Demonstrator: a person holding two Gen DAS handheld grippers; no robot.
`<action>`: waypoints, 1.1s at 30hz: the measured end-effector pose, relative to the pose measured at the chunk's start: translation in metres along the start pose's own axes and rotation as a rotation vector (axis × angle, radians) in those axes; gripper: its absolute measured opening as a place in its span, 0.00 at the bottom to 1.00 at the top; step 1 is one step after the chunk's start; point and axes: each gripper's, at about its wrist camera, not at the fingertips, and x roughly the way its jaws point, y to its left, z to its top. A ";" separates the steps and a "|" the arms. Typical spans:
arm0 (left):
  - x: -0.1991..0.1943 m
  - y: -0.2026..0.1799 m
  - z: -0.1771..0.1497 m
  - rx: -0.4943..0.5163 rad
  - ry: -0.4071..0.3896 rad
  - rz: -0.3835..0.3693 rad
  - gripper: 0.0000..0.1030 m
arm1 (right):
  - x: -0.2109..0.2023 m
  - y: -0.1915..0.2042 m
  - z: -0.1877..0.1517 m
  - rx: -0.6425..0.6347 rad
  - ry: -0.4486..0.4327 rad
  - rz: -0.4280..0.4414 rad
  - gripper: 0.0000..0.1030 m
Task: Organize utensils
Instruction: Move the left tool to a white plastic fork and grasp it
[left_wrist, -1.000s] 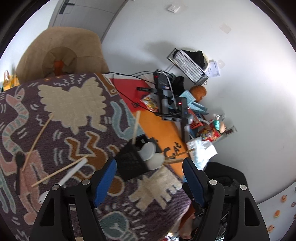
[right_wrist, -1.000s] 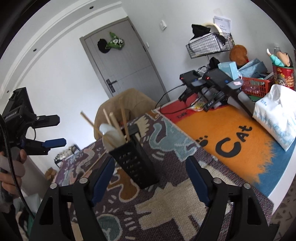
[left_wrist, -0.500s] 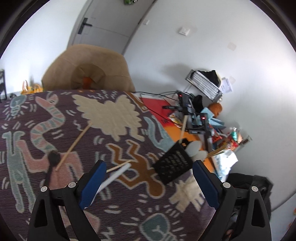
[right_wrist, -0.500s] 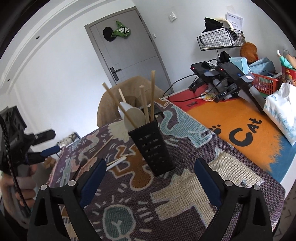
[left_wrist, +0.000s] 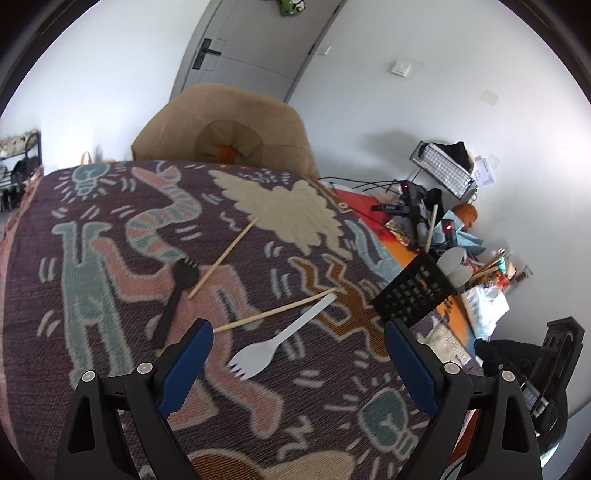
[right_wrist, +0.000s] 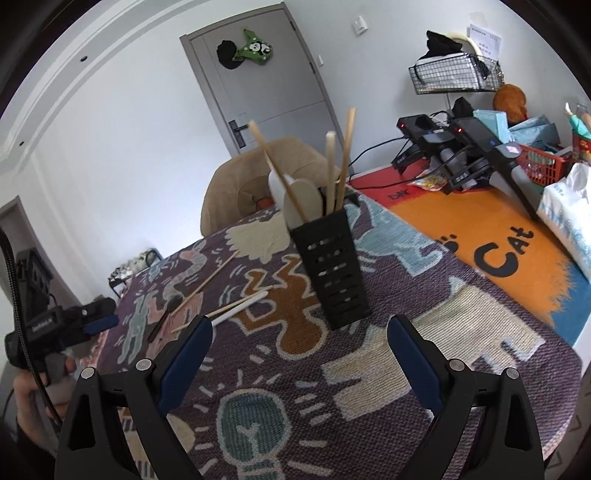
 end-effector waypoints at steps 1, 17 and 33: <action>0.000 0.003 -0.003 0.000 0.006 0.001 0.85 | 0.001 0.001 -0.002 0.000 0.006 0.003 0.93; 0.052 0.037 -0.030 -0.147 0.218 -0.006 0.40 | 0.030 -0.006 -0.017 0.017 0.079 -0.001 0.93; 0.072 0.063 -0.032 -0.391 0.240 -0.021 0.36 | 0.041 -0.002 -0.025 0.019 0.110 0.009 0.93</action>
